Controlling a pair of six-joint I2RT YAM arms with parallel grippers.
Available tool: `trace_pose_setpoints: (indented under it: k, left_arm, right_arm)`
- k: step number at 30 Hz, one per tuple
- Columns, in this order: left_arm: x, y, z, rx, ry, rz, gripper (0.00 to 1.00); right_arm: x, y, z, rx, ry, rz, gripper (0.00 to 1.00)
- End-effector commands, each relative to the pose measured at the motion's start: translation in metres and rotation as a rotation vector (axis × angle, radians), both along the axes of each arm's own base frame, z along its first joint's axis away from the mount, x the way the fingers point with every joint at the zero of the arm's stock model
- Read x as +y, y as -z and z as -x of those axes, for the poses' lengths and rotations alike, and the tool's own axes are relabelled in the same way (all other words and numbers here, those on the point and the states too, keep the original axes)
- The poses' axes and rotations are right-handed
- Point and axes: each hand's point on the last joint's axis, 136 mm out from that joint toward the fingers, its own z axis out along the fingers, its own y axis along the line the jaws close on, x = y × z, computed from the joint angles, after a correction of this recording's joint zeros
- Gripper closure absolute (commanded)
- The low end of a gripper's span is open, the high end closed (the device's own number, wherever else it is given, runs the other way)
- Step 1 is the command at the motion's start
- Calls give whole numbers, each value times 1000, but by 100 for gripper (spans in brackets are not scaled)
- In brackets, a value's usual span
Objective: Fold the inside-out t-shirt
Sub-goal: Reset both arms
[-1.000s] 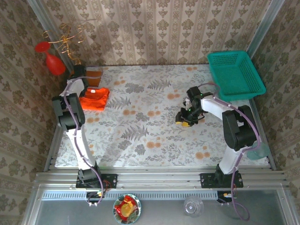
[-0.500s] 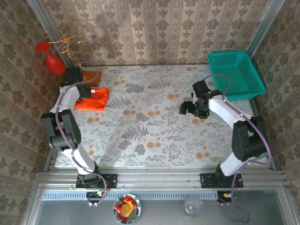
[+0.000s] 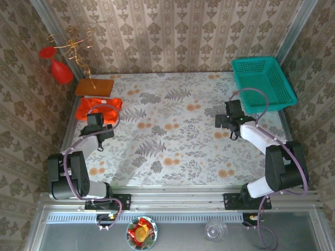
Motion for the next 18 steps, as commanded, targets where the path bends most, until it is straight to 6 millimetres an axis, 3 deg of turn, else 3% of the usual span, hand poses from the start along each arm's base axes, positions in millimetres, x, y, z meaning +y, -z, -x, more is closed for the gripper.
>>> trace_pose_setpoints:
  k: [1,7,11,18]
  left_arm:
    - [-6,-29,-30,-210,73,-29,1]
    - [-27,-45,-55,-377,212,-9,0]
    - [-50,-43,-66,-448,337,88,0]
    - [-76,-38,-57,-487,469,76,0]
  right_arm:
    - [-23,-23,-24,-206,30,71,0]
    - [-37,-15,-34,-345,48,-6,0]
    - [-38,-20,-38,-432,8,-36,0]
    - [-13,-11,-27,-523,-147,-75,0]
